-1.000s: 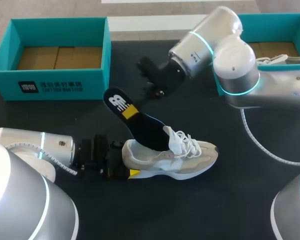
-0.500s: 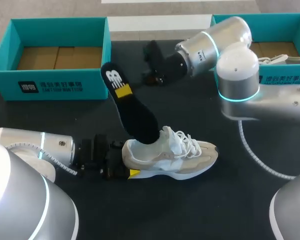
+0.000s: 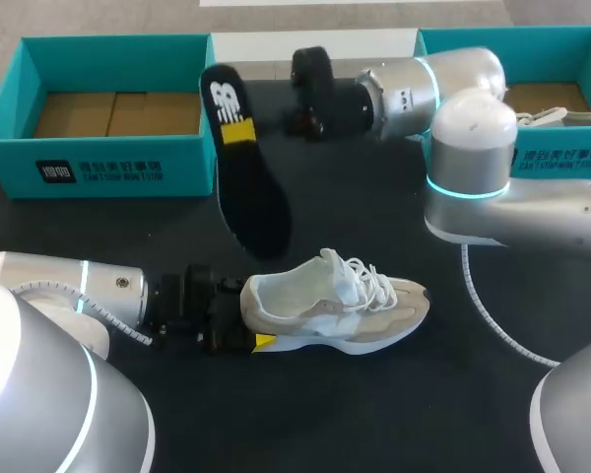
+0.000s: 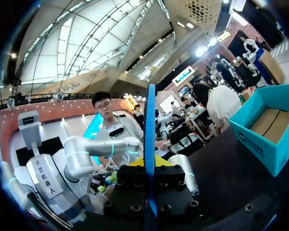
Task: Take the shoe out of the shoebox, open the shoe tongue, remove and reinsert the insole, then place the shoe into the shoebox
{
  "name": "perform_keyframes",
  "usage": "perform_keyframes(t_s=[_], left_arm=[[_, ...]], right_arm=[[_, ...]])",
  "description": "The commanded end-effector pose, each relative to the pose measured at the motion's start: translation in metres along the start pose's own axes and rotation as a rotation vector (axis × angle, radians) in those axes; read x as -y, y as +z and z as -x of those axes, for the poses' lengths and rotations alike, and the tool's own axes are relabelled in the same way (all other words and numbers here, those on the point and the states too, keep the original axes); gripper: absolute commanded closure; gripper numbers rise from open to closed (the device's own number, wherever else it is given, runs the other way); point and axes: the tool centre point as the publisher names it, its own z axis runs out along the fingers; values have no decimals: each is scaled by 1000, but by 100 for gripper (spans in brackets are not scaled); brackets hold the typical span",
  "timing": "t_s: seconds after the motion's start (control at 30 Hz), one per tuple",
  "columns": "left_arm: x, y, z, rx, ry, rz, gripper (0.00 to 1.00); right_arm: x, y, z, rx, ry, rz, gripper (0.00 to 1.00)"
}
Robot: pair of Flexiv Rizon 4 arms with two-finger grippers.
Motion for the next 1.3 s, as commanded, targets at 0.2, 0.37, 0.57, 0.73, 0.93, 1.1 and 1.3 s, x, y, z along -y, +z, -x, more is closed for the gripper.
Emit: perform_keyframes(t_s=[0.2,0.37,0.57,0.73,0.93,1.1,1.3], left_arm=[[-1,1,-1,3,-1,2,100],[-1,1,-1,3,-1,2,100],[-1,1,-1,3,-1,2,100],[-1,1,-1,3,-1,2,100],[-1,1,-1,3,-1,2,100],[-1,1,-1,3,-1,2,100],[-1,1,-1,3,-1,2,100]], right_arm=[[-2,-33,-52,82,32,3,100],[2,-36,-70,107,32,43,100],[9,-33,-84,129,60,64,100],[12,-31,-95,164,78,53,100],[12,-31,-95,164,78,53,100],[12,-31,-95,164,78,53,100],[12,-31,-95,164,78,53,100]])
